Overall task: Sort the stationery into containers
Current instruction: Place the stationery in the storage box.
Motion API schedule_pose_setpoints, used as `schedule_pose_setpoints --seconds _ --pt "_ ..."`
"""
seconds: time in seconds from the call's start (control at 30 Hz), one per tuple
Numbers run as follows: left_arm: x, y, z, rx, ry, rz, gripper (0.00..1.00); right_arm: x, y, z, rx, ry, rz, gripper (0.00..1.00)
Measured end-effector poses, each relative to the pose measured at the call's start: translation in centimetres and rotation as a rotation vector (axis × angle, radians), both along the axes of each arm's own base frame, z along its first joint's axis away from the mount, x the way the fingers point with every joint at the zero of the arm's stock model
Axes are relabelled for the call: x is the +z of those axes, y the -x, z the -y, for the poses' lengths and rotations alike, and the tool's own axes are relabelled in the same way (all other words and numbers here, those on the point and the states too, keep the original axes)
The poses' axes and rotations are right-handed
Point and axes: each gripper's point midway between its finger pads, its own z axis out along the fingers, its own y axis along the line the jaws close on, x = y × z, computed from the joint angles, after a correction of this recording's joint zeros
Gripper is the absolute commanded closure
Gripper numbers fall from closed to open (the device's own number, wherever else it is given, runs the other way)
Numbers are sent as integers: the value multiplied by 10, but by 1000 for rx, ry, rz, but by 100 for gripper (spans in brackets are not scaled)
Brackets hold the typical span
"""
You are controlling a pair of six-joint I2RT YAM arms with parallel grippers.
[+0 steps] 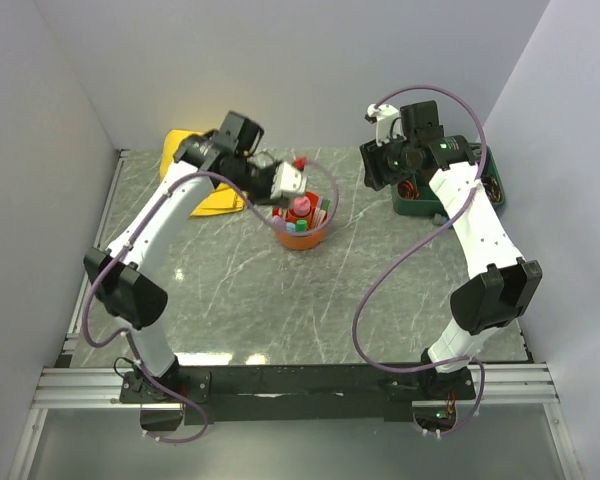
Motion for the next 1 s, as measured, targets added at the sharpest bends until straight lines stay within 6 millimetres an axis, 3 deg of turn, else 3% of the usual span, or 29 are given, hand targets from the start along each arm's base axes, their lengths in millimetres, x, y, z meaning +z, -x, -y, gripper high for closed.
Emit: schedule_pose_setpoints --seconds 0.03,0.1,0.2,0.33,0.53,0.83,1.0 --pt "22 -8 12 -5 61 23 94 0 0 1 -2 2 0 40" --pt "48 -21 32 -7 154 49 94 -1 -1 2 -9 8 0 40" --pt "54 -39 56 14 248 26 94 -4 -3 5 -19 12 -6 40" --pt "34 -69 86 58 331 -32 93 -7 -6 11 -34 19 -12 40" --pt "1 -97 109 116 377 -100 92 -8 -9 19 -56 18 -15 40" --pt "-27 -120 114 166 368 -95 93 -12 -13 29 -80 11 -28 41" --pt "-62 -134 111 207 328 -128 93 -16 -14 29 -85 8 -40 40"
